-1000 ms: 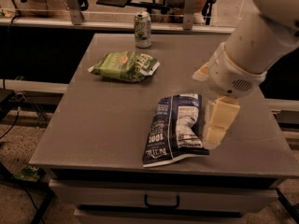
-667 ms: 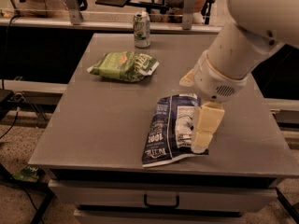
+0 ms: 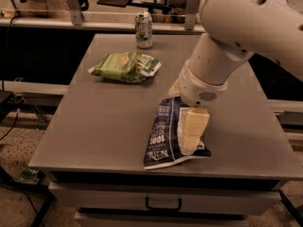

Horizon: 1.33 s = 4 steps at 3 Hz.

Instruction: Move blue chip bag near 7up can

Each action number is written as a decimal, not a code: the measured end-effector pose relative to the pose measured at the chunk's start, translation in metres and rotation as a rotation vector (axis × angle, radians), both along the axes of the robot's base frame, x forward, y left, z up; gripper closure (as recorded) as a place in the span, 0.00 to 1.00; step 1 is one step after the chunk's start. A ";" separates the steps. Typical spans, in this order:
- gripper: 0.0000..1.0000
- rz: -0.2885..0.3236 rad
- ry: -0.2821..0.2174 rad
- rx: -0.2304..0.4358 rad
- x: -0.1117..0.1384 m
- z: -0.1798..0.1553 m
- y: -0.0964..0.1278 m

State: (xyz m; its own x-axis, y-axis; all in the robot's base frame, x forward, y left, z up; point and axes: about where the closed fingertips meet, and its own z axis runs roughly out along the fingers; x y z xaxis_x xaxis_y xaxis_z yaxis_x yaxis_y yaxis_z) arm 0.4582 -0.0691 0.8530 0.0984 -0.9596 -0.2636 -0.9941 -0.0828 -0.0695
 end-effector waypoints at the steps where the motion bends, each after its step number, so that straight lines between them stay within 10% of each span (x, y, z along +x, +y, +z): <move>1: 0.32 0.002 0.001 -0.019 0.005 -0.003 0.001; 4: 0.99 -0.003 -0.015 -0.009 0.025 0.026 0.000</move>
Offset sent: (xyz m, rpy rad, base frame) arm 0.0142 -0.0016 0.0085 -0.0352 0.0016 -0.0011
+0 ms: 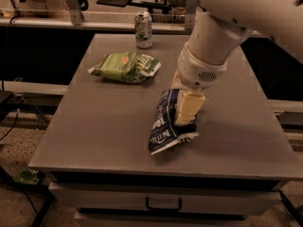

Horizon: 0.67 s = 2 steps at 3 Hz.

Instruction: Move blue chip bag near 7up can

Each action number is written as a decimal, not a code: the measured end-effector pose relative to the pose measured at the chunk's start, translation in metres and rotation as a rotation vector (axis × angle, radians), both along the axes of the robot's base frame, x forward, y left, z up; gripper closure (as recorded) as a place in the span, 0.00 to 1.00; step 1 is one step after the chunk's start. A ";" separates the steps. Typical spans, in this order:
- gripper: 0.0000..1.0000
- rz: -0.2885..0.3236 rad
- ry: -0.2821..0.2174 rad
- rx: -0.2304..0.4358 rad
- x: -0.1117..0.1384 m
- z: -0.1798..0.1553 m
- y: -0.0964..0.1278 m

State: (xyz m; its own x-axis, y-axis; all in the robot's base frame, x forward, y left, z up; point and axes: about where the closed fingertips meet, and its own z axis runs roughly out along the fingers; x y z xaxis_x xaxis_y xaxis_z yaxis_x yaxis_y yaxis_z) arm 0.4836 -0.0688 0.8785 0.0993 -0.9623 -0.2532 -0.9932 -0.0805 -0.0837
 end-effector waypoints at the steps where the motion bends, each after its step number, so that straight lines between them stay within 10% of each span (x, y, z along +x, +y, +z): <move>1: 1.00 -0.002 -0.020 0.023 0.025 0.020 0.005; 2: 1.00 0.000 -0.034 0.049 0.060 0.037 0.017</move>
Offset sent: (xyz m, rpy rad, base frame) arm 0.1055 0.0326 0.0596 0.0806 -0.0439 0.0058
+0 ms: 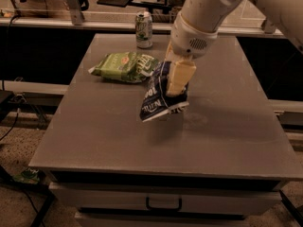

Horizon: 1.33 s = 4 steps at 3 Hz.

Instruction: Move blue chip bag near 7up can

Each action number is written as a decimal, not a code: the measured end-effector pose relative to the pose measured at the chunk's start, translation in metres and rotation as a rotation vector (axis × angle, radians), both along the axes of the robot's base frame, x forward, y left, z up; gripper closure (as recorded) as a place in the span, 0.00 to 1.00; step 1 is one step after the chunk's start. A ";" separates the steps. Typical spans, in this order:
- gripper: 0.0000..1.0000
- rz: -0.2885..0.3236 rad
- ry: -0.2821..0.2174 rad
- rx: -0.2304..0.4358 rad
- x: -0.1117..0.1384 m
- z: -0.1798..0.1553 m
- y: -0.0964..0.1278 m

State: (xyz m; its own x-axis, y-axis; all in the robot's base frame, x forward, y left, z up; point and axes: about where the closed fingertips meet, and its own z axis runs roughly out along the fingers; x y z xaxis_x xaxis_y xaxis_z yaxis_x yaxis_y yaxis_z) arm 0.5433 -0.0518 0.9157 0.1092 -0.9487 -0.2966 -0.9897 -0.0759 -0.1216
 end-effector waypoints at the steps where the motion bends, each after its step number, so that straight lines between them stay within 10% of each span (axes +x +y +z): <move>1: 1.00 -0.029 -0.025 0.042 0.058 0.012 0.016; 4: 1.00 -0.304 -0.128 0.084 0.197 0.010 -0.011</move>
Offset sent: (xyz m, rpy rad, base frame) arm 0.1512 0.0226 0.0252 0.0933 -0.0660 -0.1319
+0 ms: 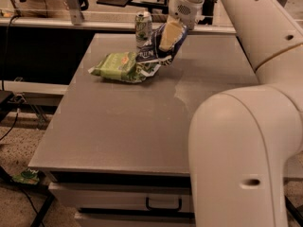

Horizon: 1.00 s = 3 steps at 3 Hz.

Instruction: Move blue chip bag near 7up can

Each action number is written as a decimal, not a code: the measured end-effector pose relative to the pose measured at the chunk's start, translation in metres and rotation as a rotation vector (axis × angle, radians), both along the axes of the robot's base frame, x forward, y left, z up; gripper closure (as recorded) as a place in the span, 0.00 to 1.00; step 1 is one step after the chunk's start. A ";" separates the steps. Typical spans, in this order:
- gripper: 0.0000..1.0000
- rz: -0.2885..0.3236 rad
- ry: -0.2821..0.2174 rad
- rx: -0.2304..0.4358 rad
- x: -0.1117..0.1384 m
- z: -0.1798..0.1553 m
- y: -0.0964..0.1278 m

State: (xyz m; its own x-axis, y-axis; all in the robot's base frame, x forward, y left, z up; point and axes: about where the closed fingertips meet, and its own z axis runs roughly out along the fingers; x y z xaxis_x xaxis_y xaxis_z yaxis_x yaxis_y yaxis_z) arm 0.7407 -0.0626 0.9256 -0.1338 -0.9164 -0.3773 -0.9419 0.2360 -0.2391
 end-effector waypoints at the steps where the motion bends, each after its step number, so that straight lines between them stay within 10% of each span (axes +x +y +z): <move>1: 1.00 -0.090 -0.027 0.011 0.029 -0.003 -0.018; 2: 0.99 -0.140 -0.044 0.040 0.045 -0.005 -0.024; 3: 0.76 -0.158 -0.061 0.084 0.054 -0.003 -0.020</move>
Offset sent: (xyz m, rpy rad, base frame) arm 0.0795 -0.0457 0.0188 0.0429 -0.0403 -0.1811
